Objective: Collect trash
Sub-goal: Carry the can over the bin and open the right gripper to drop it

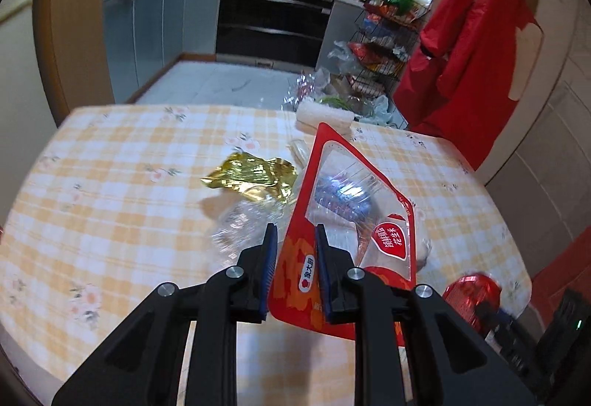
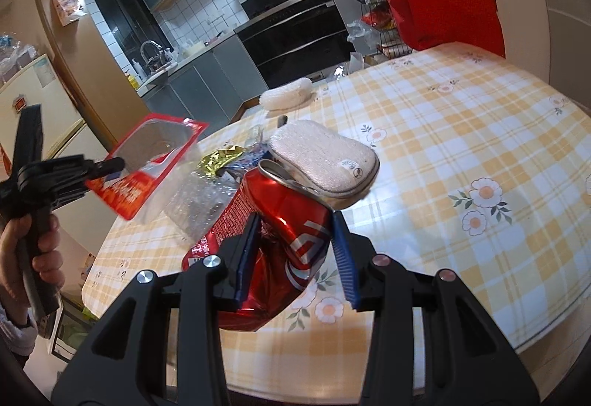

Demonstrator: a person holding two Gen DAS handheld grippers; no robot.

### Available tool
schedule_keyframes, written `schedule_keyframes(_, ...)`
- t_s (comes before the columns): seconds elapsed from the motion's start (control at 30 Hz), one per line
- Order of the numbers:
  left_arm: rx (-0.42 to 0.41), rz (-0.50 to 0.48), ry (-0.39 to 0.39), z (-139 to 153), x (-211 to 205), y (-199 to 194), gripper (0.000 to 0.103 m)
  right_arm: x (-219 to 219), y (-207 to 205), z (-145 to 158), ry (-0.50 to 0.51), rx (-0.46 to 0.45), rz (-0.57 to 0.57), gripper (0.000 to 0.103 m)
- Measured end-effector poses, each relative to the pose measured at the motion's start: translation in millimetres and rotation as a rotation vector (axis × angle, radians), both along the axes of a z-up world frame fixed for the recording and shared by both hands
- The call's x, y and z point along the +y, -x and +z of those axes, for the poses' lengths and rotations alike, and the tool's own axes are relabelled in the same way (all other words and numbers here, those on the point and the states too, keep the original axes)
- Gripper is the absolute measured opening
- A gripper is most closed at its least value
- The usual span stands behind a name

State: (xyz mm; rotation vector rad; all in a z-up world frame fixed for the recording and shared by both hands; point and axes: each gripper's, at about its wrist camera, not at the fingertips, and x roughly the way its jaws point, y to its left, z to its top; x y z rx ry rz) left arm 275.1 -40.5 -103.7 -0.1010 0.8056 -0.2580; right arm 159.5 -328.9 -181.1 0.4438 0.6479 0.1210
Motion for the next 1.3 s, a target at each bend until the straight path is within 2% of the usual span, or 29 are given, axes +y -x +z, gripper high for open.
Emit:
schedule_keyframes(0.27,-0.083,0.029,-0.007,26.4,39.2,84.2,0.020,19.7,31.1,20.1,0.033,-0.024,0.044,0.041)
schedule_keyframes(0.57,-0.115,0.071,0.044,34.6,77.4,165.6,0.020,59.9,75.4,31.5,0.110,-0.031,0.142,0.041)
schedule_keyframes(0.97,-0.143,0.120,0.070,30.0,107.7,228.3,0.020,98.7,124.2,20.6,0.169,0.014,0.230,0.041)
schedule_keyframes(1.13,-0.146,0.143,0.076,23.3,115.6,247.7,0.020,110.4,134.4,10.5,0.195,0.057,0.250,0.041)
schedule_keyframes(1.3,-0.129,0.158,0.108,15.8,123.0,256.0,0.020,115.4,140.1,9.2,0.203,0.061,0.261,0.041)
